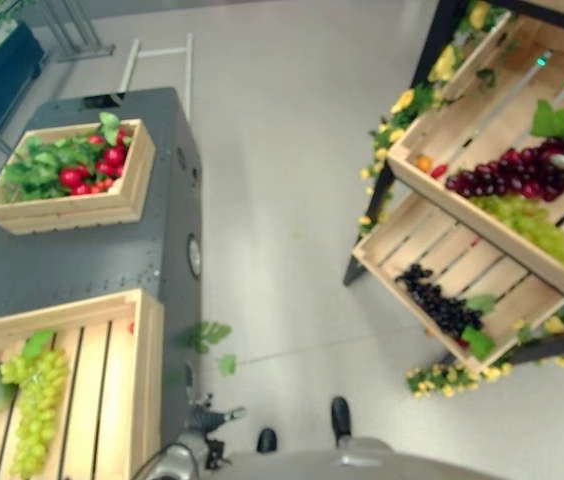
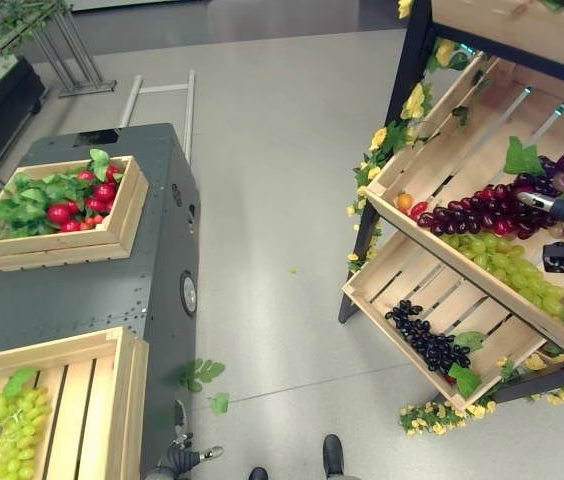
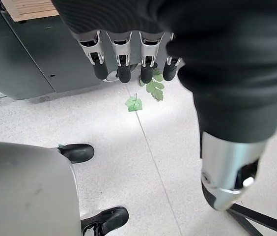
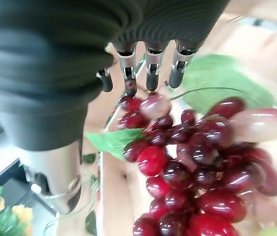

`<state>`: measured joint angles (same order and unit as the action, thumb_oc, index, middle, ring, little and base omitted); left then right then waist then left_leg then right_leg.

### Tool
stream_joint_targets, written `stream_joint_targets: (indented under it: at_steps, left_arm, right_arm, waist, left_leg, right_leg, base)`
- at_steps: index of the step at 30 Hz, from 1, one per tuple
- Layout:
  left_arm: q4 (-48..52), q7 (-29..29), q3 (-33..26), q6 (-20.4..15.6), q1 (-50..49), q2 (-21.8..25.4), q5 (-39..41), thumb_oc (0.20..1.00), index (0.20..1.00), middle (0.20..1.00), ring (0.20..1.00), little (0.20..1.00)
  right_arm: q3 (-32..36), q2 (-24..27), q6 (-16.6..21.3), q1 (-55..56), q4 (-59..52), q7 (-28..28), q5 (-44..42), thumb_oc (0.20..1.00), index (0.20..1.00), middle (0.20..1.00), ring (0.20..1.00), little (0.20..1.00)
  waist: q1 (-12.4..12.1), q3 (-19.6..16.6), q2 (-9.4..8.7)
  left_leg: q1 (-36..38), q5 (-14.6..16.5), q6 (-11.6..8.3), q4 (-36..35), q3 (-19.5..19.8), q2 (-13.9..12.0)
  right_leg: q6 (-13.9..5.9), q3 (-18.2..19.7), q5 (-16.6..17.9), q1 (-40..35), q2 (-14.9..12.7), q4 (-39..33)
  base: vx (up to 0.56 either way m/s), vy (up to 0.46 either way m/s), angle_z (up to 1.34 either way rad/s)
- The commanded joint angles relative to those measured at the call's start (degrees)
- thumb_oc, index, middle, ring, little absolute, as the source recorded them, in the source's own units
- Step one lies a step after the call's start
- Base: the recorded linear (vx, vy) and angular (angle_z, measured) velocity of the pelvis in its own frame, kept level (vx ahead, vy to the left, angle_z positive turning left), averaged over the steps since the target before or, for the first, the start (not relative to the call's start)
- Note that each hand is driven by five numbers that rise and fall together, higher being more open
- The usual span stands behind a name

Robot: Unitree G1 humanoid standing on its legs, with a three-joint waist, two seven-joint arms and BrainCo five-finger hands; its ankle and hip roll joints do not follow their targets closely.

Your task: Pick up the fruits from the basket on one side to the basket on the other side

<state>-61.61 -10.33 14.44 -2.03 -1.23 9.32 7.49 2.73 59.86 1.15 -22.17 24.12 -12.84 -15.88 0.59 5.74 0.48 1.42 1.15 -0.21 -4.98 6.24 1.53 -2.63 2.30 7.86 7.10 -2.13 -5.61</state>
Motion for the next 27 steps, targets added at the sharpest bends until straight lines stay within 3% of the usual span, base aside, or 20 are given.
stream_joint_targets:
  at_steps: [1,16,27]
  left_arm:
    - [-4.7,0.2,0.5,-0.3,-1.5,0.9,-3.4,1.0,1.0,1.0,1.0,1.0]
    - [-4.2,0.9,-1.1,-0.3,-2.2,0.7,-4.4,1.0,1.0,1.0,1.0,1.0]
    - [-3.9,0.5,-2.0,-0.3,-1.7,0.5,-6.1,1.0,1.0,1.0,1.0,1.0]
  right_arm:
    - [5.8,-0.9,4.0,2.6,-6.8,1.2,2.3,1.0,1.0,1.0,1.0,1.0]
    - [10.6,-10.3,7.1,11.6,-23.9,5.3,-0.6,1.0,1.0,1.0,1.0,1.0]
    - [10.6,-17.1,10.1,16.5,-37.9,10.1,-4.2,1.0,1.0,1.0,1.0,1.0]
  waist:
    - [-1.7,-1.9,-3.9]
    - [-1.7,-2.6,-4.24]
    - [-1.4,-2.8,-4.39]
  left_leg:
    - [-3.6,0.8,0.07,0.0,1.7,2.6]
    - [-2.9,1.2,0.43,0.0,2.1,2.7]
    - [-2.7,1.4,0.62,0.0,2.2,2.9]
  right_leg:
    - [-1.97,-1.2,-10.9,-6.2,2.4,0.6]
    - [-1.86,-1.0,-11.0,-6.6,2.4,0.6]
    - [-1.79,-0.9,-11.0,-6.6,2.4,0.6]
  base:
    - [0.0,0.0,0.0]
    - [0.0,0.0,-0.01]
    - [0.0,0.0,0.0]
